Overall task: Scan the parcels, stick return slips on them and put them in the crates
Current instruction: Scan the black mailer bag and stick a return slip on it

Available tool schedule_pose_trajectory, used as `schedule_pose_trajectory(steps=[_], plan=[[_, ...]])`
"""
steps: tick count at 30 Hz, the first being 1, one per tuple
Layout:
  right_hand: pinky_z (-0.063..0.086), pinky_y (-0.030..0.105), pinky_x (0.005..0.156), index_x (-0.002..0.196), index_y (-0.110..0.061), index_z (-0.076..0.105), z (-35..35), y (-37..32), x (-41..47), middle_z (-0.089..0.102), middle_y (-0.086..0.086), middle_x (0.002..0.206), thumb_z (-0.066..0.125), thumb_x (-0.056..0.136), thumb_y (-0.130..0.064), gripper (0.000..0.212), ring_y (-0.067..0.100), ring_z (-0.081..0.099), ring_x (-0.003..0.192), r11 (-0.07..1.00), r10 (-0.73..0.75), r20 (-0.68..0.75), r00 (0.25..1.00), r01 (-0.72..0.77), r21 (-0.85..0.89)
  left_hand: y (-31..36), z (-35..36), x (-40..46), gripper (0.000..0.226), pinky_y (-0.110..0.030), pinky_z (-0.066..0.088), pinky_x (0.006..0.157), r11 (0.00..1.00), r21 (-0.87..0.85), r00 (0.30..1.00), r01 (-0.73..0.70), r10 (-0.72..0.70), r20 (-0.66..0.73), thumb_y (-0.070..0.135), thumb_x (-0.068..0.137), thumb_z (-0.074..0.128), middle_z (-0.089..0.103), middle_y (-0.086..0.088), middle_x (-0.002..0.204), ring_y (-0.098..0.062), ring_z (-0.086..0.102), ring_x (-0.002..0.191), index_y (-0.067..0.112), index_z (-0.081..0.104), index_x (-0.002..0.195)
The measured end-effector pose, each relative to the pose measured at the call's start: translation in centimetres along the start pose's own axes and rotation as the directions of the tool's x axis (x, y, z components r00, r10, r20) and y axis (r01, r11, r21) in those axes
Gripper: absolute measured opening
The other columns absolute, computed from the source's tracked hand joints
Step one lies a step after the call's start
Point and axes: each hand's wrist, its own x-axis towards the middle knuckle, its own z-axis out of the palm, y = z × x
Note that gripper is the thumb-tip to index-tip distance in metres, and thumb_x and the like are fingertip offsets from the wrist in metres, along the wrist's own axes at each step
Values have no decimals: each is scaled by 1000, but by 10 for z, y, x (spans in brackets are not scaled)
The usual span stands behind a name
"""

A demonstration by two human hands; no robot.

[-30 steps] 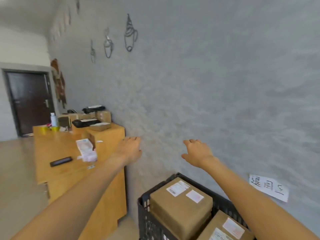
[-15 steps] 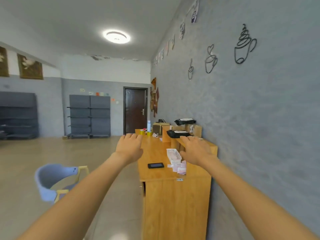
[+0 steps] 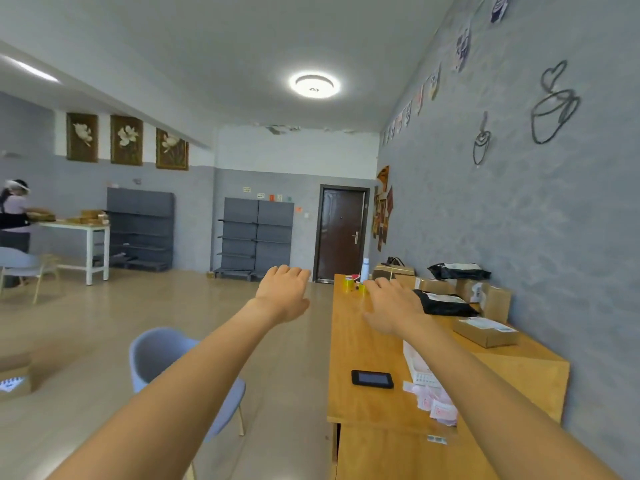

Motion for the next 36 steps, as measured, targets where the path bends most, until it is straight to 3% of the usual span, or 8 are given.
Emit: schedule_pose_trajectory(steps=[4, 11, 15, 23, 30, 36], plan=[[42, 39, 101, 143, -18, 37, 26, -2, 75, 44, 6, 142, 55, 94, -39, 56, 27, 42, 130, 999, -45, -16, 999, 45, 15, -25, 22, 51, 59, -37, 23, 115, 1000, -6, 999, 10, -10, -42, 34, 98, 46, 39, -6, 150, -27, 33, 138, 15, 26, 150], [38, 37, 102, 142, -17, 39, 127, -34, 189, 43, 5, 142, 56, 94, -39, 55, 26, 39, 132, 993, -120, 85, 989, 118, 26, -108, 128, 130, 59, -37, 27, 113, 993, 2, 982, 121, -120, 149, 37, 96, 49, 37, -5, 150, -26, 32, 137, 14, 30, 147], [39, 38, 104, 144, -17, 36, 175, -41, 271, 42, 6, 144, 57, 93, -38, 59, 26, 39, 133, 995, -103, 105, 989, 100, 31, -163, 185, 200, 56, -38, 29, 112, 991, 22, 976, 131, -133, 173, 36, 96, 50, 38, -6, 149, -27, 33, 137, 14, 33, 145], [47, 39, 98, 144, -21, 35, 227, -28, 466, 44, 3, 145, 59, 92, -36, 59, 24, 47, 128, 989, 52, 65, 997, -61, 137, -238, 258, 398, 55, -38, 33, 108, 994, -77, 992, 73, -64, 109, 31, 96, 49, 39, -7, 148, -29, 35, 135, 11, 33, 145], [48, 36, 93, 141, -18, 39, 316, 3, 574, 47, 5, 139, 57, 92, -28, 53, 26, 49, 123, 982, 168, 132, 977, -177, 61, -231, 352, 524, 57, -39, 35, 105, 980, -190, 979, -52, 88, 186, 31, 96, 51, 39, -9, 149, -31, 37, 135, 11, 31, 146], [41, 41, 99, 141, -18, 39, 389, 44, 677, 45, 6, 140, 56, 91, -26, 53, 28, 44, 126, 978, 206, 139, 969, -208, 2, -227, 422, 650, 54, -38, 32, 108, 981, -128, 970, -147, 168, 173, 28, 96, 48, 39, -9, 149, -29, 36, 136, 12, 32, 145]])
